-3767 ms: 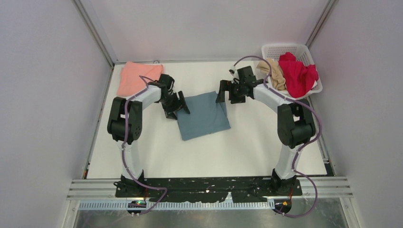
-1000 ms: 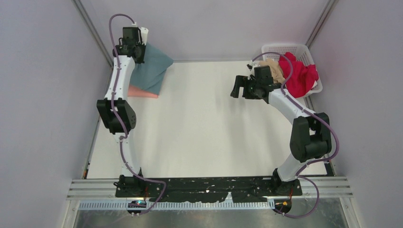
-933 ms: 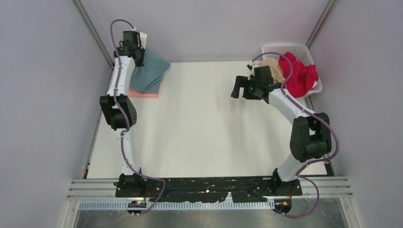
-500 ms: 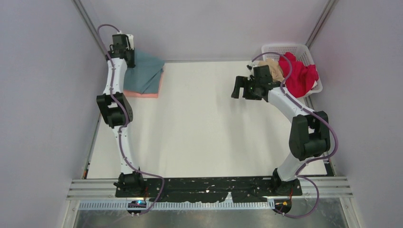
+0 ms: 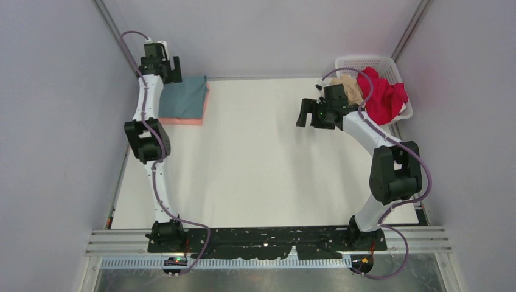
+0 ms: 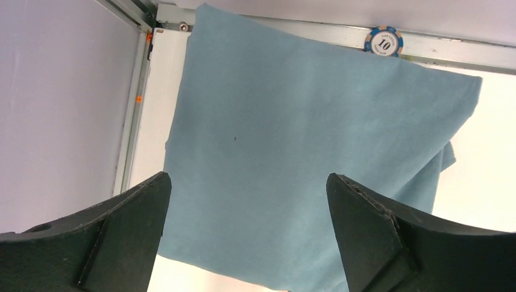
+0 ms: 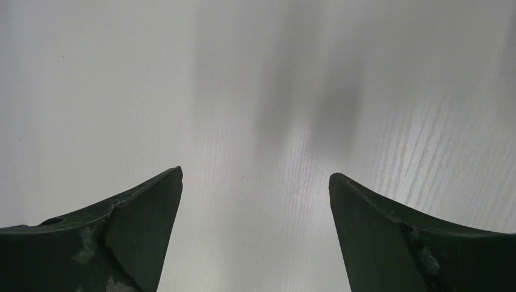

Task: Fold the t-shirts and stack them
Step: Put the neatly folded tshirt into the corner of the board with the left arm, then reset both arms

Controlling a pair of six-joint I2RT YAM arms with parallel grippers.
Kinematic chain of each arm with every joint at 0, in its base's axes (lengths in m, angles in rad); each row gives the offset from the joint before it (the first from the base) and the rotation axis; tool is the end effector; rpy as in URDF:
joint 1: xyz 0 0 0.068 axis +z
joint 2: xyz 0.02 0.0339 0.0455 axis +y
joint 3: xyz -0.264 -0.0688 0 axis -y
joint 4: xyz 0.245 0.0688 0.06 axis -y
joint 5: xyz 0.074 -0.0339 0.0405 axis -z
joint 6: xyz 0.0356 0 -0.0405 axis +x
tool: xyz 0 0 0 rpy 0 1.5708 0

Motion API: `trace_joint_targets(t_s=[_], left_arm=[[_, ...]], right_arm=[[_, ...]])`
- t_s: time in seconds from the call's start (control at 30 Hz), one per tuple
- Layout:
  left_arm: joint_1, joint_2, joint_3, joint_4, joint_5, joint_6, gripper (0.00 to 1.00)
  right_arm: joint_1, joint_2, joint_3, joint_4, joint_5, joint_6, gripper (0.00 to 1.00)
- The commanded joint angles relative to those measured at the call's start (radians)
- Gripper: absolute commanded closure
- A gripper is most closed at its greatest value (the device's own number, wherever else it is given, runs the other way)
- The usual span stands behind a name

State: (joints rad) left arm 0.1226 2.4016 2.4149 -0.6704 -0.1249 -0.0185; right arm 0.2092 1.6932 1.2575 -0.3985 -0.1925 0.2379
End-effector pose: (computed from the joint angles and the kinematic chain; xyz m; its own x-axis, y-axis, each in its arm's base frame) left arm 0.5411 0.0711 0.2880 -0.6021 -0.0927 -0.7930 -0.2304 0.9712 0.0614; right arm 0.3633 0.0841 0.2458 -0.7819 0.0705 -0.6195 -0.1495 0.9434 0.2960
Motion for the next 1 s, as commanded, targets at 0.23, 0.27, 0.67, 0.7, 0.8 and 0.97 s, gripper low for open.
trace_joint_targets(t_s=[0.23,0.27,0.67,0.7,0.8,0.97], left_arm=[[-0.038,-0.464,-0.282,-0.009,0.206,-0.211,0.0],[-0.056,-0.566,-0.409,0.043,0.204,-0.24,0.0],[-0.383,-1.388,-1.545,0.279,0.099,-0.594,0.0],[-0.405,-1.422,-1.588,0.275,0.086,-0.611,0.0],[-0.429,-1.494,-1.676,0.303,0.08,-0.659,0.0],[-0.431,-1.525,-1.647,0.24,0.086,-0.623,0.01]], right_arm=[[-0.002,-0.17,-0.055,0.059,0.057,0.008,0.05],[-0.001,-0.21,-0.074,0.079,0.066,0.011,0.05],[-0.003,-0.651,-0.472,0.182,0.234,0.085,0.05],[-0.003,-0.685,-0.504,0.191,0.263,0.092,0.05],[-0.004,-0.731,-0.546,0.201,0.298,0.123,0.05],[-0.003,-0.739,-0.543,0.17,0.326,0.142,0.05]])
